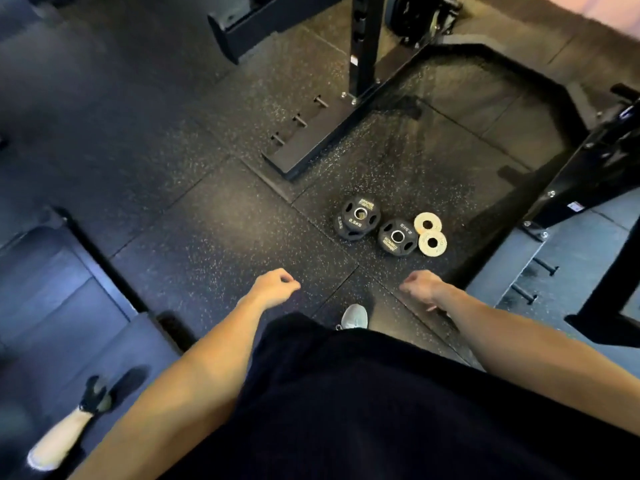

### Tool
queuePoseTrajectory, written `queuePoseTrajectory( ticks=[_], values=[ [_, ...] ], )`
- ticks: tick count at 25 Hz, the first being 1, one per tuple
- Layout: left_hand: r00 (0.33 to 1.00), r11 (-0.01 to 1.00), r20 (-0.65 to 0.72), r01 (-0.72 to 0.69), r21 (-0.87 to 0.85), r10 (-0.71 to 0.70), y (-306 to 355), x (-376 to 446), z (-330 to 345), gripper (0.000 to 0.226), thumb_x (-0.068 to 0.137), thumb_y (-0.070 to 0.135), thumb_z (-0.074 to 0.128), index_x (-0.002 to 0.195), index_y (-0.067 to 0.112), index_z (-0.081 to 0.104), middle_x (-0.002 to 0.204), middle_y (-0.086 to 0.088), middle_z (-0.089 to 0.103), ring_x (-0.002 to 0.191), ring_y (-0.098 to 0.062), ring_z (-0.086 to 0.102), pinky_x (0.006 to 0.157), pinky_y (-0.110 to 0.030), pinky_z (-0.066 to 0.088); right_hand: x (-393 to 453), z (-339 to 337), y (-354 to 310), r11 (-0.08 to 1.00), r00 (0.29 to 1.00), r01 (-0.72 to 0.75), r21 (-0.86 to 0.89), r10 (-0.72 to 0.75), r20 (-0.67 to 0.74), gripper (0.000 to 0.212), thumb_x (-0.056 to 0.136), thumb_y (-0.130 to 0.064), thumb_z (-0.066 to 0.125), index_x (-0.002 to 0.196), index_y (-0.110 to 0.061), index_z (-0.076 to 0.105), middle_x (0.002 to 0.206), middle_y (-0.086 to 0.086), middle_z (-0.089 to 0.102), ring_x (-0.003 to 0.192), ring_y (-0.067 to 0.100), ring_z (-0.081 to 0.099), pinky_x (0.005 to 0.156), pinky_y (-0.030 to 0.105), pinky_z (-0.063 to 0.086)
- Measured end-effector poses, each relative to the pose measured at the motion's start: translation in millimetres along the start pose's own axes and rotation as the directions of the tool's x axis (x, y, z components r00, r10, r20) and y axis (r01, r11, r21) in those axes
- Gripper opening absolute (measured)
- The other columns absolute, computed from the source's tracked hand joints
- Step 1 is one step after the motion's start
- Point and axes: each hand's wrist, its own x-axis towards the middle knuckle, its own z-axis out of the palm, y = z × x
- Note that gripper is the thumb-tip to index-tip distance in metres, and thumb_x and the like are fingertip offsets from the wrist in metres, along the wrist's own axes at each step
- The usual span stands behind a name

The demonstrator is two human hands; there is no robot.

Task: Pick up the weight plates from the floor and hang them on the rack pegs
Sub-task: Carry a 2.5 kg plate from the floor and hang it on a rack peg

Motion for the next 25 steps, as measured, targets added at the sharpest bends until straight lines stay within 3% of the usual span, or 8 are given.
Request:
queuePoseTrajectory(
  ticks=[4, 10, 13, 15, 20, 25],
  values=[
    [0.998, 0.991, 0.042, -0.043, 0.125, 0.038, 48.2, 70.6, -61.8, 0.025, 0.085, 0.042, 0.065, 0.104, 0.026, 0.062, 0.112, 0.003, 0.061, 0.098, -0.017, 0.053, 0.081, -0.027, 0.039, 34.0, -43.1, -50.1, 0.995, 0.998, -0.047, 0.089, 0.051, -0.043, 0.032, 0.09, -0.028, 0.057, 0.115, -0.009, 0.059, 0.109, 0.009, 0.059, 0.093, 0.028, 0.061, 0.075, 0.042, 0.059],
    [0.978, 0.957, 0.161, -0.168, 0.238, 0.131, 126.8, 200.0, -143.6, 0.026, 0.085, 0.04, 0.061, 0.106, 0.024, 0.061, 0.115, 0.001, 0.061, 0.105, -0.021, 0.055, 0.084, -0.031, 0.042, 99.6, -95.7, -122.0, 0.967, 0.984, -0.132, 0.217, 0.155, -0.092, 0.026, 0.089, -0.021, 0.056, 0.109, -0.005, 0.064, 0.085, 0.008, 0.061, 0.071, 0.023, 0.06, 0.051, 0.029, 0.05],
    [0.96, 0.937, 0.238, -0.212, 0.279, 0.147, 174.3, 258.8, -181.0, 0.022, 0.087, 0.036, 0.059, 0.104, 0.022, 0.059, 0.117, -0.002, 0.062, 0.099, -0.02, 0.054, 0.08, -0.029, 0.04, 128.0, -122.4, -155.1, 0.935, 0.969, -0.19, 0.299, 0.227, -0.096, 0.025, 0.09, -0.023, 0.054, 0.105, -0.005, 0.064, 0.092, 0.012, 0.064, 0.079, 0.029, 0.062, 0.061, 0.039, 0.055],
    [0.949, 0.925, 0.279, -0.234, 0.299, 0.15, 197.3, 282.5, -193.9, 0.021, 0.087, 0.037, 0.06, 0.104, 0.024, 0.057, 0.119, -0.003, 0.061, 0.098, -0.019, 0.054, 0.081, -0.029, 0.04, 142.6, -135.8, -165.8, 0.893, 0.954, -0.233, 0.385, 0.288, -0.09, 0.02, 0.088, -0.03, 0.057, 0.099, -0.013, 0.061, 0.085, 0.003, 0.061, 0.076, 0.022, 0.06, 0.063, 0.039, 0.059],
    [0.937, 0.894, 0.324, -0.251, 0.37, 0.129, 240.2, 391.4, -183.0, 0.038, 0.09, 0.04, 0.057, 0.122, 0.02, 0.054, 0.129, -0.006, 0.059, 0.112, -0.025, 0.056, 0.084, -0.029, 0.039, 239.8, -163.5, -164.2, 0.825, 0.924, -0.302, 0.478, 0.377, -0.067, 0.025, 0.085, -0.036, 0.057, 0.097, -0.014, 0.063, 0.075, -0.003, 0.056, 0.066, 0.015, 0.057, 0.055, 0.032, 0.056],
    [0.941, 0.9, 0.338, -0.173, 0.4, 0.031, 225.5, 526.7, -113.4, 0.039, 0.09, 0.043, 0.056, 0.123, 0.024, 0.051, 0.124, -0.004, 0.059, 0.099, -0.022, 0.055, 0.079, -0.031, 0.04, 389.5, -142.0, -130.8, 0.762, 0.917, -0.351, 0.544, 0.397, 0.035, 0.035, 0.086, -0.028, 0.055, 0.106, 0.001, 0.06, 0.067, 0.003, 0.056, 0.065, 0.022, 0.053, 0.062, 0.033, 0.045]
  ],
)
